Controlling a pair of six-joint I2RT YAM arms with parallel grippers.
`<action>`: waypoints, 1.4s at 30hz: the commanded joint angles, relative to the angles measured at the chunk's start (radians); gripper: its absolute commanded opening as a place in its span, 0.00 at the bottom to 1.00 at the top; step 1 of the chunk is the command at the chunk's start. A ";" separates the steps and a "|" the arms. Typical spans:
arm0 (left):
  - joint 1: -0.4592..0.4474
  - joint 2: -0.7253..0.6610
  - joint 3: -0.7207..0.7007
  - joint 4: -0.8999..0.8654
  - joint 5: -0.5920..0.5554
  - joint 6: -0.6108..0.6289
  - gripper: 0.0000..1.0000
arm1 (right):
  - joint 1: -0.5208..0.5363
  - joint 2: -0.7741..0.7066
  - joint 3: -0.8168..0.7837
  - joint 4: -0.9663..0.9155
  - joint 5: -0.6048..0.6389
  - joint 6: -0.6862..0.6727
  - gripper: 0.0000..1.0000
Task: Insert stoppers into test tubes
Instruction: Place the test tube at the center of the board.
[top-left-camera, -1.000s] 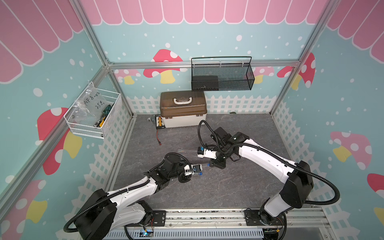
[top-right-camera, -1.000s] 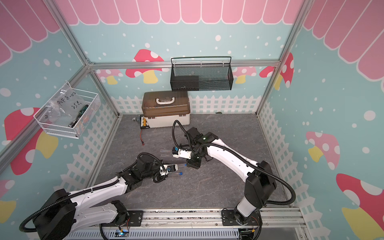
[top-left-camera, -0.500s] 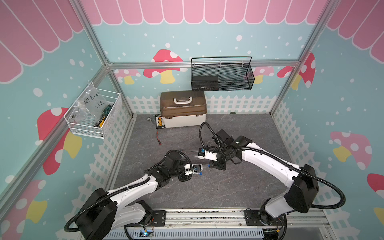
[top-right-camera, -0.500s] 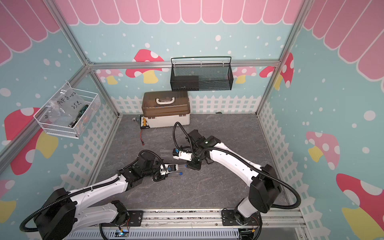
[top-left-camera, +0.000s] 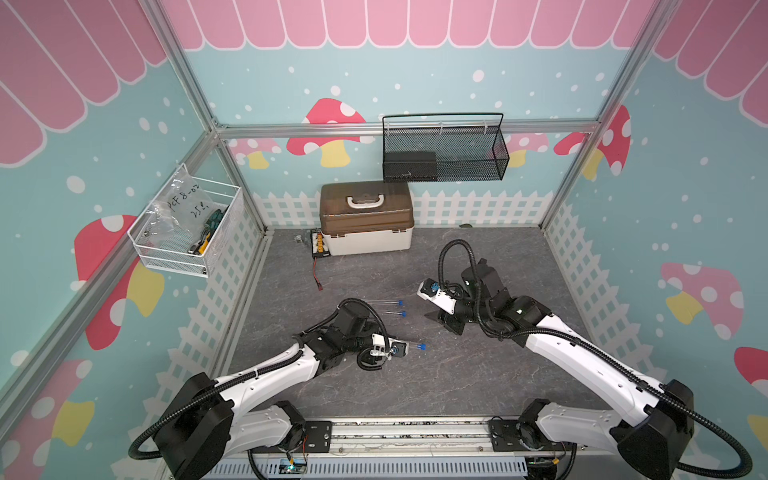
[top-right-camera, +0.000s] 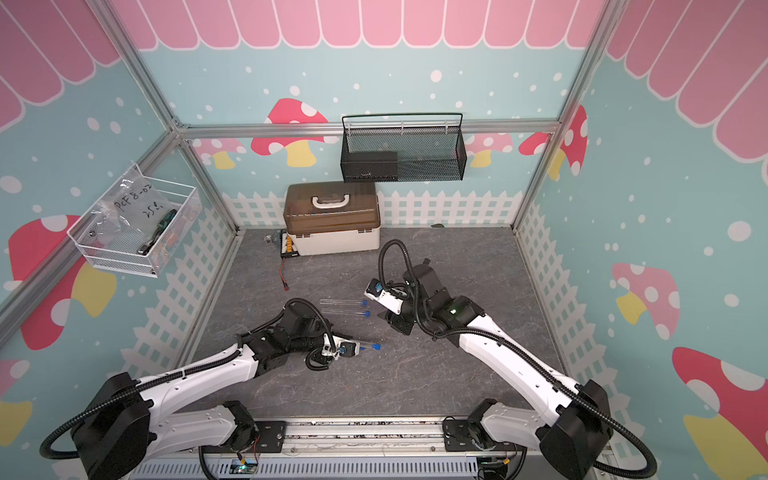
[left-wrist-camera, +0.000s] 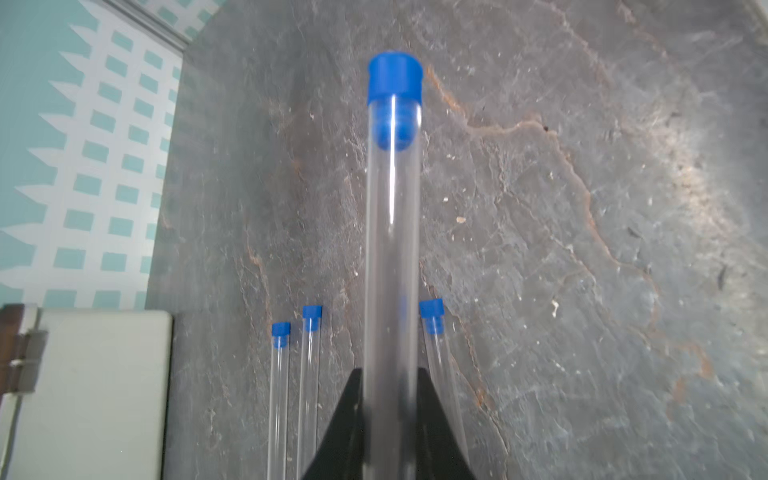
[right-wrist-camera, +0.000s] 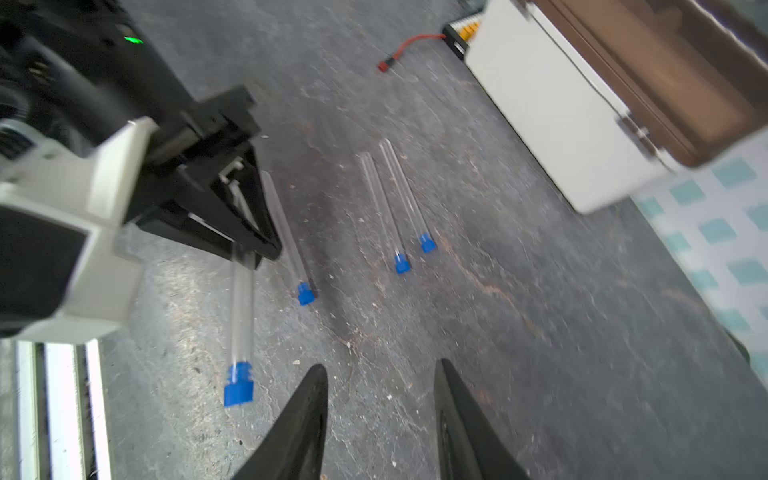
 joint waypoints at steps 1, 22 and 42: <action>0.067 0.043 0.093 -0.145 0.029 0.046 0.00 | -0.039 -0.036 -0.056 0.136 0.105 0.171 0.40; 0.187 0.398 0.235 -0.142 0.055 0.016 0.00 | -0.103 -0.107 -0.139 0.175 0.111 0.211 0.39; 0.178 0.530 0.357 -0.263 -0.053 0.022 0.01 | -0.107 -0.122 -0.159 0.169 0.108 0.200 0.39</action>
